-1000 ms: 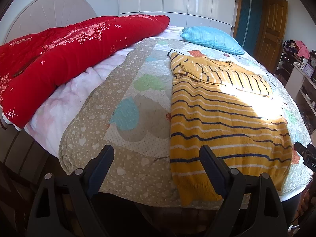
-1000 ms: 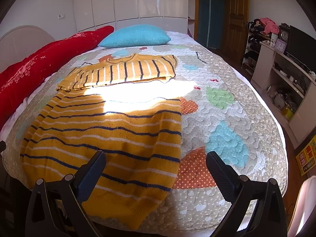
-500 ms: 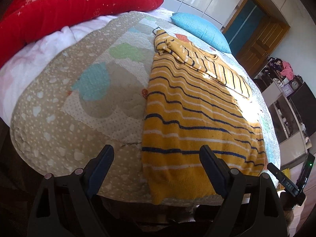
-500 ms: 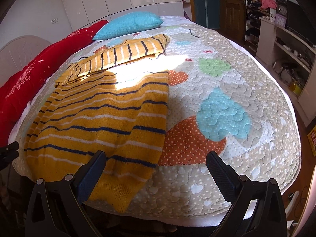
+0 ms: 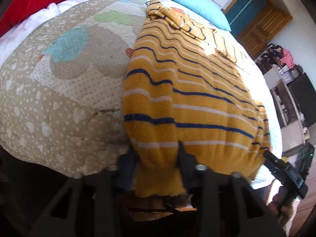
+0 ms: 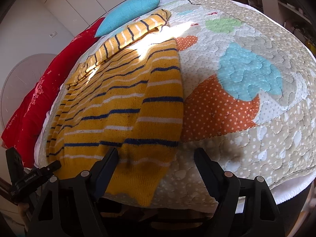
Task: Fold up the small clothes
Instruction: 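Grasp the hem with both grippers and fold it up toward the collar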
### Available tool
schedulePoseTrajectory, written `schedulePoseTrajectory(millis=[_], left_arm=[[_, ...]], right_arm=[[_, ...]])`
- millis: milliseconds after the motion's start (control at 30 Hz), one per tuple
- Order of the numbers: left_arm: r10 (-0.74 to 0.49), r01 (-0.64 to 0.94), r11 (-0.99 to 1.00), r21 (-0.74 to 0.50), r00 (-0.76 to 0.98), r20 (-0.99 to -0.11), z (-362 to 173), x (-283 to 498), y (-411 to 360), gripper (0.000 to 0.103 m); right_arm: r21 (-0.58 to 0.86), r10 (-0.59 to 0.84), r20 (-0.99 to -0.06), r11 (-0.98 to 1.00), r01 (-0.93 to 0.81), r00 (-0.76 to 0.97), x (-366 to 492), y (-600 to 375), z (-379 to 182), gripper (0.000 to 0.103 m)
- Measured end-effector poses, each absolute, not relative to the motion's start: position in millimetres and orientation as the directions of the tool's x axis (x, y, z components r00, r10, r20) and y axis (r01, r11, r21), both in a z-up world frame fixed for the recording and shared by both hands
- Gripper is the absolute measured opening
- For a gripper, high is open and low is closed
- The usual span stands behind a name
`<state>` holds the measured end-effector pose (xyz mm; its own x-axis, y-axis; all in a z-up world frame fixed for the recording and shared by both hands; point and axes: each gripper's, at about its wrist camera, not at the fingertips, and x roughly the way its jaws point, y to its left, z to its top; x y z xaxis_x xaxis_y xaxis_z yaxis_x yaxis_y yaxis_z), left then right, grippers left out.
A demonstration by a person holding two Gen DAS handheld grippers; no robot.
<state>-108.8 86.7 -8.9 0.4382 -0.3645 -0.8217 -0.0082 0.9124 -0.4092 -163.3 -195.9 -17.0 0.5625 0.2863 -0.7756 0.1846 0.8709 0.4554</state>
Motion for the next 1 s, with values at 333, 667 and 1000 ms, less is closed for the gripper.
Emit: schedulePoseTrajectory(millis=[333,667,1000], left_arm=[[-0.434,0.05,0.877,-0.479,0.51,-0.742,46.0,-112.4,90.7,0.01],[-0.418,0.088,0.876,-0.474,0.629,-0.656,106.7,-3.6,82.4,0.01],[-0.309,-0.018,0.924,-0.382,0.551,-0.775,62.7,193.3,48.4,0.011]], right_arm=[[0.575,0.451,-0.684,0.817,0.042,0.573,-152.4,-188.4,14.2,0.015],[0.609,0.482,-0.522,0.788,-0.087,0.704,-54.7,-201.6,96.8,0.014],[0.57,0.398,-0.658,0.818,0.077,0.64,137.8,-218.6,63.3,0.014]])
